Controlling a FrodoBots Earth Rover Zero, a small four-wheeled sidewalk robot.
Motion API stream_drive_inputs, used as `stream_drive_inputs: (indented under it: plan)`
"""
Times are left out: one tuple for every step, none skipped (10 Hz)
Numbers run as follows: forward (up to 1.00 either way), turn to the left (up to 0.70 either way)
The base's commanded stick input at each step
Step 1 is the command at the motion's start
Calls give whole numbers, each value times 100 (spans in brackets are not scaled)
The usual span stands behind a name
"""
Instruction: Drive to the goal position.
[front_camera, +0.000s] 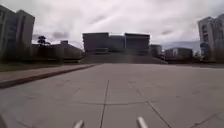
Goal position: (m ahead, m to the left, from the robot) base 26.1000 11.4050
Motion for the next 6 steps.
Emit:
stream_drive_inputs:
  plan:
    - [100,0]
    - [100,0]
    - [100,0]
    - [100,0]
    - [100,0]
    - [100,0]
